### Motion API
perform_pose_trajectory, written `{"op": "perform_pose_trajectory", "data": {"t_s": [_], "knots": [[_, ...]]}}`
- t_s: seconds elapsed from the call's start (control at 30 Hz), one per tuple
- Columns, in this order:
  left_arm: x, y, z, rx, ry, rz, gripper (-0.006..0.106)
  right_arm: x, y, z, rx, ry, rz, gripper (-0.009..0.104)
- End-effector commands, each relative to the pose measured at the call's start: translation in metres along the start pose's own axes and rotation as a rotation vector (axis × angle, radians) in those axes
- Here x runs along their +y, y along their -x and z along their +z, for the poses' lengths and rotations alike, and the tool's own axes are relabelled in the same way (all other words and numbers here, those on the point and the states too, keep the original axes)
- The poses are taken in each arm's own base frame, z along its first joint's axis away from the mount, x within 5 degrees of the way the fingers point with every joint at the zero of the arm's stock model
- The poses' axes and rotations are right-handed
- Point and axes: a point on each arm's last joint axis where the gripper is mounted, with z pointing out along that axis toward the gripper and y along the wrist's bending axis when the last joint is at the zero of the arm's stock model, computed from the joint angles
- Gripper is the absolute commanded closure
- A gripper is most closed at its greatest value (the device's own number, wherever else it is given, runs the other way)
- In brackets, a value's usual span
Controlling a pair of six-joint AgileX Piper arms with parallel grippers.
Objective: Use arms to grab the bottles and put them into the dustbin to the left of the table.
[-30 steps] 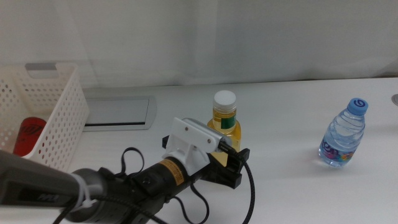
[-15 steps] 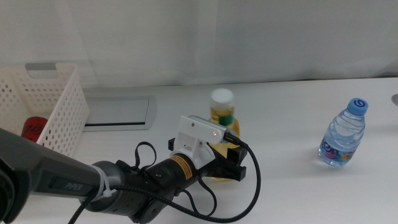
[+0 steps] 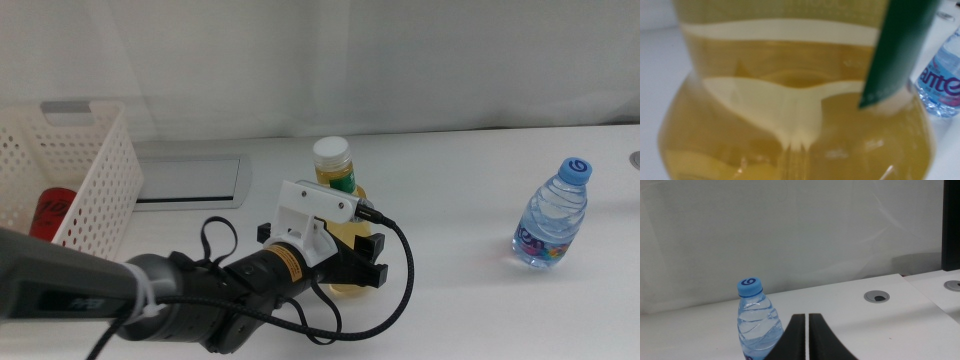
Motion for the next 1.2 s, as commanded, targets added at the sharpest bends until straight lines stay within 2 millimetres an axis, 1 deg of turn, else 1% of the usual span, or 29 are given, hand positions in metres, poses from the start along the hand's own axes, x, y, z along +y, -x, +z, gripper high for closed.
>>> {"op": "perform_pose_trajectory", "data": {"t_s": [0.0, 0.13, 0.33, 0.43, 0.57, 0.67, 0.73, 0.8, 0.9, 1.0, 1.07, 1.1, 1.17], "knots": [[-0.005, 0.030, -0.013, -0.134, -0.019, 0.026, 0.103, 0.000, 0.000, -0.002, -0.023, 0.002, -0.011, 0.098], [0.000, 0.058, -0.034, -0.197, -0.001, 0.014, 0.103, 0.000, 0.000, -0.002, -0.023, 0.002, -0.011, 0.098], [0.022, 0.097, -0.076, -0.256, 0.085, 0.060, 0.103, 0.000, 0.000, -0.002, -0.023, 0.002, -0.011, 0.098], [0.038, 0.114, -0.103, -0.271, 0.152, 0.068, 0.103, 0.000, 0.000, -0.002, -0.023, 0.002, -0.011, 0.098], [0.063, 0.133, -0.145, -0.287, 0.263, 0.057, 0.103, 0.000, 0.000, -0.002, -0.023, 0.002, -0.011, 0.098], [0.082, 0.142, -0.178, -0.296, 0.361, 0.046, 0.103, 0.000, 0.000, -0.002, -0.023, 0.002, -0.011, 0.098], [0.096, 0.148, -0.199, -0.272, 0.437, 0.031, 0.103, 0.000, 0.000, -0.002, -0.023, 0.002, -0.011, 0.098], [0.109, 0.155, -0.219, -0.213, 0.511, 0.014, 0.103, 0.000, 0.000, -0.002, -0.023, 0.002, -0.011, 0.098], [0.127, 0.162, -0.242, -0.088, 0.606, -0.025, 0.103, 0.000, 0.000, -0.002, -0.023, 0.002, -0.011, 0.098], [0.143, 0.168, -0.260, -0.020, 0.675, -0.079, 0.103, 0.000, 0.000, -0.002, -0.023, 0.002, -0.011, 0.098], [0.151, 0.170, -0.267, -0.003, 0.709, -0.105, 0.103, 0.000, 0.000, -0.002, -0.023, 0.002, -0.011, 0.098], [0.155, 0.171, -0.270, -0.001, 0.724, -0.116, 0.103, 0.000, 0.000, -0.002, -0.023, 0.002, -0.011, 0.098], [0.165, 0.169, -0.269, 0.019, 0.742, -0.145, 0.103, 0.000, 0.000, -0.002, -0.023, 0.002, -0.011, 0.098]]}}
